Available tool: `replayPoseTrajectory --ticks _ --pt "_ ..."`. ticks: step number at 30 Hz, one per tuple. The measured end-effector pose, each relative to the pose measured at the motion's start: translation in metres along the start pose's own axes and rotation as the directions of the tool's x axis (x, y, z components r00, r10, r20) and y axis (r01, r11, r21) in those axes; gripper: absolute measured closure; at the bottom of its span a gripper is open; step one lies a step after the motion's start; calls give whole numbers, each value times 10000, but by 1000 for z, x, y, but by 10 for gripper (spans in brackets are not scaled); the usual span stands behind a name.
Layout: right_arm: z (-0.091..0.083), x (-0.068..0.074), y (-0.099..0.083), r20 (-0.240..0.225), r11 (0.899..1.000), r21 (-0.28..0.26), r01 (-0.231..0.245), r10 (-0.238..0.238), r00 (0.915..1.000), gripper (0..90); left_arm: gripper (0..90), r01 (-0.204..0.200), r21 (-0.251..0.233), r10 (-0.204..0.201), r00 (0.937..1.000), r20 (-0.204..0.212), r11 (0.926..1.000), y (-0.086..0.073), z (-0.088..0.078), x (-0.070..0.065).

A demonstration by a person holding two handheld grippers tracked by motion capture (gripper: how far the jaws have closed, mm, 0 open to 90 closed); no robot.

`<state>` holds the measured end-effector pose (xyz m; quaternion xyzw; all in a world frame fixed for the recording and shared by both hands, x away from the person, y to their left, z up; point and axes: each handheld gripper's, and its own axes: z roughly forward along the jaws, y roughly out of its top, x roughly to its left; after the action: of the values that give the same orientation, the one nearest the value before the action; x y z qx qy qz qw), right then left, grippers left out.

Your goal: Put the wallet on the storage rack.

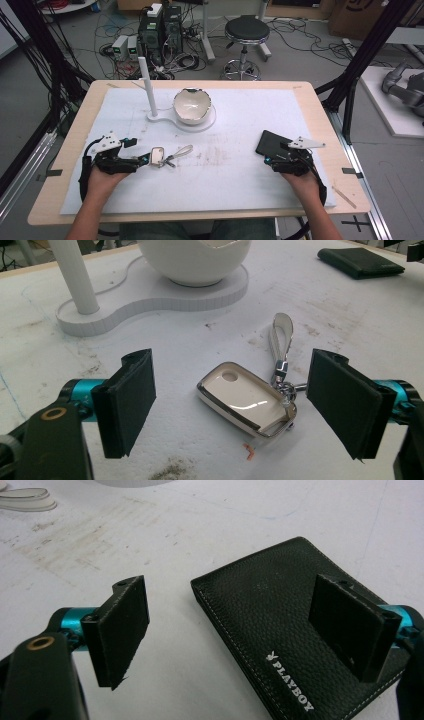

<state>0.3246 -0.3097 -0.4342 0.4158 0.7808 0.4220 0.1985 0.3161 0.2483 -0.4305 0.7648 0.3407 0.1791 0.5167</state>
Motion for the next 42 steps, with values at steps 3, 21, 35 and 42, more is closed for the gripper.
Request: replayPoseTrajectory --ticks 3,21,35,42 --pt "0 0 -1 -3 10000 26 72 -72 10000 165 199 75 7 -75 10000 -27 10000 1 2 1" --pt "-5 7 -3 19 9995 51 302 -302 9995 165 199 394 -202 -397 9991 -143 9990 2 4 8" --pt "-10 7 -3 104 9996 -103 257 -256 9996 165 199 5 -54 -4 9999 134 10000 11 7 -2" --pt "-12 4 -4 287 9999 -56 146 -145 9995 165 199 417 -108 -412 9985 365 9991 24 5 -6"
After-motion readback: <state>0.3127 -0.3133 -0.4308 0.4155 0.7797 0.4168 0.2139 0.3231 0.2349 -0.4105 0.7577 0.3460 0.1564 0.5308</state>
